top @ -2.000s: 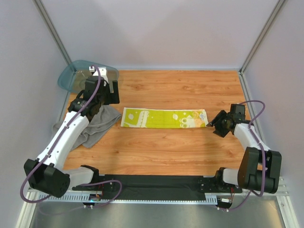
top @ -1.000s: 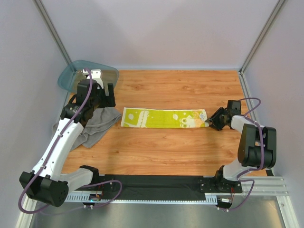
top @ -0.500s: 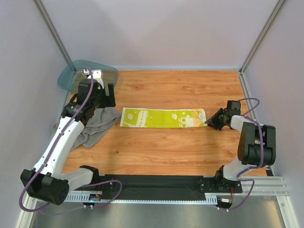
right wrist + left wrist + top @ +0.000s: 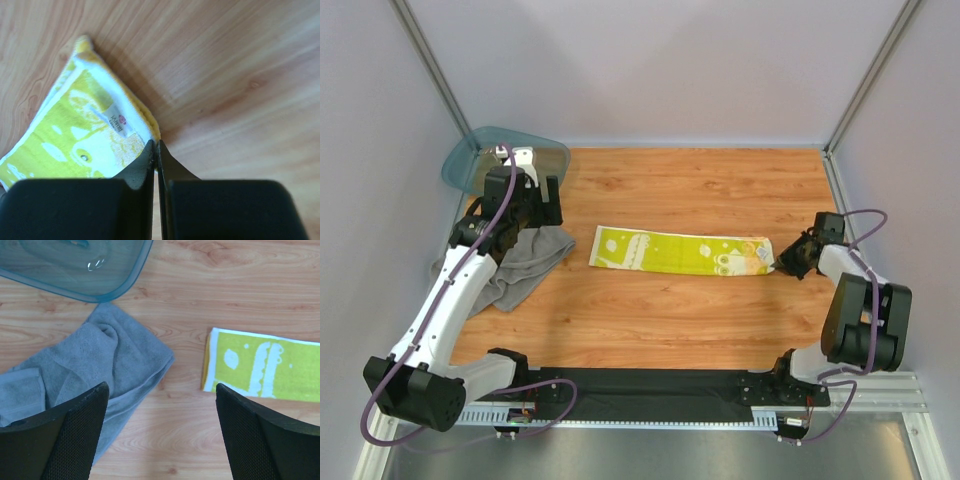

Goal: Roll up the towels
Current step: Fold the towel

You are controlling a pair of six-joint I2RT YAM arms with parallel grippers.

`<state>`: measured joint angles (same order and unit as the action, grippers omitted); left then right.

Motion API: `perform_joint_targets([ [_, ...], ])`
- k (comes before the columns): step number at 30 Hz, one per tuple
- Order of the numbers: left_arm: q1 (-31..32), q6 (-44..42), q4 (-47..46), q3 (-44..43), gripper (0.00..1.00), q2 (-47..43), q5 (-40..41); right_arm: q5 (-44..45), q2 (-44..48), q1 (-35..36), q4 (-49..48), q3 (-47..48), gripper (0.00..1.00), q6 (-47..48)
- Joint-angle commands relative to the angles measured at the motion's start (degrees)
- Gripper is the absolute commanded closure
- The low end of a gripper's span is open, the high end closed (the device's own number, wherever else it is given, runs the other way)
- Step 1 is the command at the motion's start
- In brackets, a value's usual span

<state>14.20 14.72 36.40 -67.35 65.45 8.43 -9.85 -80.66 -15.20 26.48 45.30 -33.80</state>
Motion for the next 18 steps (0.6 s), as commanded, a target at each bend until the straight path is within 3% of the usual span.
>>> perform_joint_targets([
  [1,-0.2,0.5,2.6,-2.7,0.08,1.1,-0.8,7.4,7.1,1.7,6.6,5.2,1.00,3.4],
  [8,-0.1,1.4,9.1,-4.3,0.09,2.8,-0.2,13.1,8.9,11.8,10.9,12.4,1.00,4.8],
  [18,-0.1,0.3,7.8,-1.1,0.09,0.0,1.7,19.4,2.1,35.6,13.3,26.1,1.00,3.2],
])
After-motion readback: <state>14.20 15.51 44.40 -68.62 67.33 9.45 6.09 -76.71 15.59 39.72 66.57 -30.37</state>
